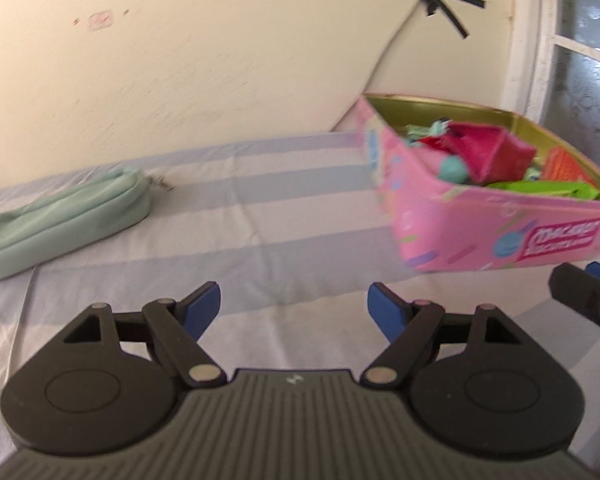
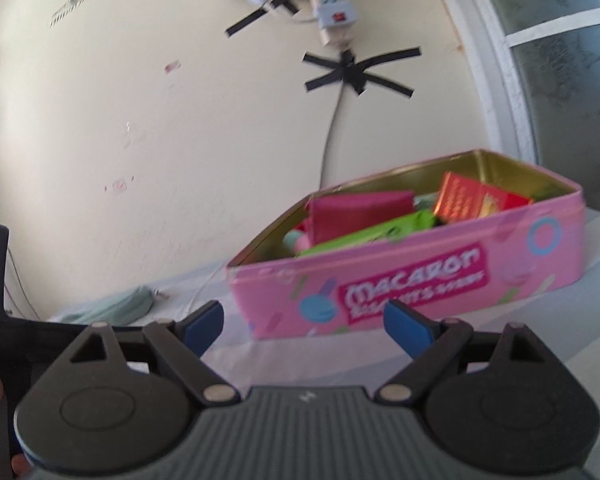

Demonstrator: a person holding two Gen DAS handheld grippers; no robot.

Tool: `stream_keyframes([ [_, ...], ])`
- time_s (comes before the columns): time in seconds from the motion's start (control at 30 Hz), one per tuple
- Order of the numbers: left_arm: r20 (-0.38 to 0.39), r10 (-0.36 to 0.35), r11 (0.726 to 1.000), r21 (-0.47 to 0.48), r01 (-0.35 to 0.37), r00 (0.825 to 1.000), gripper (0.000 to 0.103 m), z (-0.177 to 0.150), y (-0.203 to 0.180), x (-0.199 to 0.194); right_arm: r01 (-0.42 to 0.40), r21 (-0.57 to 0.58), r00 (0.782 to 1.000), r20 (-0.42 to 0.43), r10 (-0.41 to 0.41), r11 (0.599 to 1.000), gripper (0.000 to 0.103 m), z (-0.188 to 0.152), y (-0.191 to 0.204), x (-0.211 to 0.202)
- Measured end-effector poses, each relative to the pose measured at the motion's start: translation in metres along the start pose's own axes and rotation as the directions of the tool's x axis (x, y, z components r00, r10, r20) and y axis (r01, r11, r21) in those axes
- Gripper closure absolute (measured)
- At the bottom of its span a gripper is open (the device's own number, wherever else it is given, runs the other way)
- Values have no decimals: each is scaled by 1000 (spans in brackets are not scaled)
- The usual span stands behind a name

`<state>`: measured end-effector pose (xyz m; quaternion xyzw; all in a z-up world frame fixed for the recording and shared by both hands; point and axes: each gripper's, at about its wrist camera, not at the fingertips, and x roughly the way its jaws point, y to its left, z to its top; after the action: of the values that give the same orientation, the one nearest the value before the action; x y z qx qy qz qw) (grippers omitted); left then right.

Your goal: Organize objects

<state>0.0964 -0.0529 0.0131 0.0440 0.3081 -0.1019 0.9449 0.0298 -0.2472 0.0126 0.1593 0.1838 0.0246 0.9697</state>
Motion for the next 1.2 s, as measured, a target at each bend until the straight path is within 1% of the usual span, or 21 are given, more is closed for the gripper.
stream_keyframes([
  [0.13,0,25,1000,5,-25,1000,21,-9,5,5,11,-2,1000,-9,-11,1000,13,-6,3,5],
  [0.23,-6,9,1000,0,-9,1000,21,-12,7,8,18,24,1000,-9,-18,1000,13,-8,-1,6],
  [0.5,49,-14,1000,-6,14,999,21,-17,9,0,27,64,1000,-4,-26,998,13,-8,-7,6],
  [0.63,56,-19,1000,4,19,998,21,-18,8,-1,31,81,1000,0,-31,996,13,-7,-9,6],
  [1.2,76,-33,999,19,32,997,18,-20,9,-4,52,70,999,-13,-52,996,12,-10,-7,11],
])
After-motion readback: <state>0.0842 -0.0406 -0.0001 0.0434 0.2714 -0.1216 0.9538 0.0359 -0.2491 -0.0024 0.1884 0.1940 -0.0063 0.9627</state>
